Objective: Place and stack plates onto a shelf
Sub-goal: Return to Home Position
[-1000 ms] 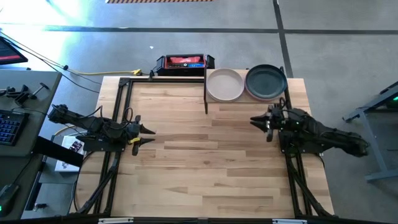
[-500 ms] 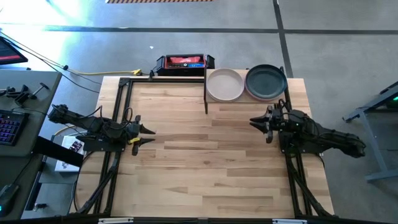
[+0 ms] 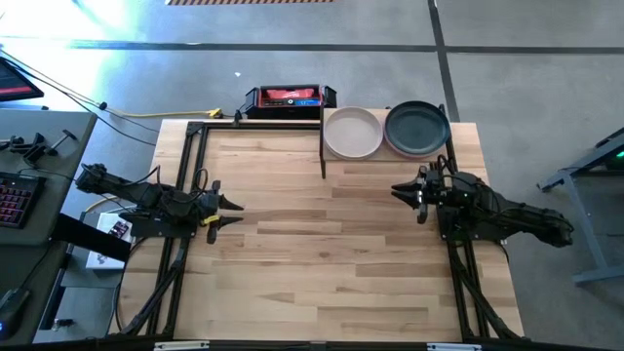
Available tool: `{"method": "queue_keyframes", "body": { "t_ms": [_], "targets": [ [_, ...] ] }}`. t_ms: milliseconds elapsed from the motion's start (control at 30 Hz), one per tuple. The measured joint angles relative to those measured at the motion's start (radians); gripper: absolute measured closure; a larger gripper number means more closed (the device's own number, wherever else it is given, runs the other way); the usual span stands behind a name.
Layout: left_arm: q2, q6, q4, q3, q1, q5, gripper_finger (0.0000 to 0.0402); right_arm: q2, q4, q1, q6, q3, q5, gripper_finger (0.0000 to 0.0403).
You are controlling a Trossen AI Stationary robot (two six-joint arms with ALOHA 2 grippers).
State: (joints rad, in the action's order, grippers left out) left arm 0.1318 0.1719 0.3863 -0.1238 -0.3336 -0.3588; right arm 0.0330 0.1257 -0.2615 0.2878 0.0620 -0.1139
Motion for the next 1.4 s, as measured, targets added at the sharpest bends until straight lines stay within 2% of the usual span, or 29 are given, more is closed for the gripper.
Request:
{"method": "queue_keyframes", "body": {
  "t_ms": [167, 400, 767, 1400],
  "targets": [
    [0.000, 0.000, -0.002, 0.000, 0.017, 0.002, 0.0271, 0.000, 0.000, 0.000, 0.000, 0.000, 0.000, 0.0324],
    [0.000, 0.000, -0.002, 0.000, 0.111, 0.001, 0.0271, -0.026, 0.000, 0.003, 0.000, 0.000, 0.000, 0.0324],
    [0.001, 0.000, -0.002, 0.001, 0.250, 0.000, 0.0271, -0.030, -0.001, 0.117, 0.000, 0.000, -0.002, 0.0324],
    [0.001, 0.000, -0.001, 0.001, 0.262, -0.004, 0.0271, -0.028, 0.000, 0.120, 0.000, 0.000, -0.001, 0.0324]
  ]
}}
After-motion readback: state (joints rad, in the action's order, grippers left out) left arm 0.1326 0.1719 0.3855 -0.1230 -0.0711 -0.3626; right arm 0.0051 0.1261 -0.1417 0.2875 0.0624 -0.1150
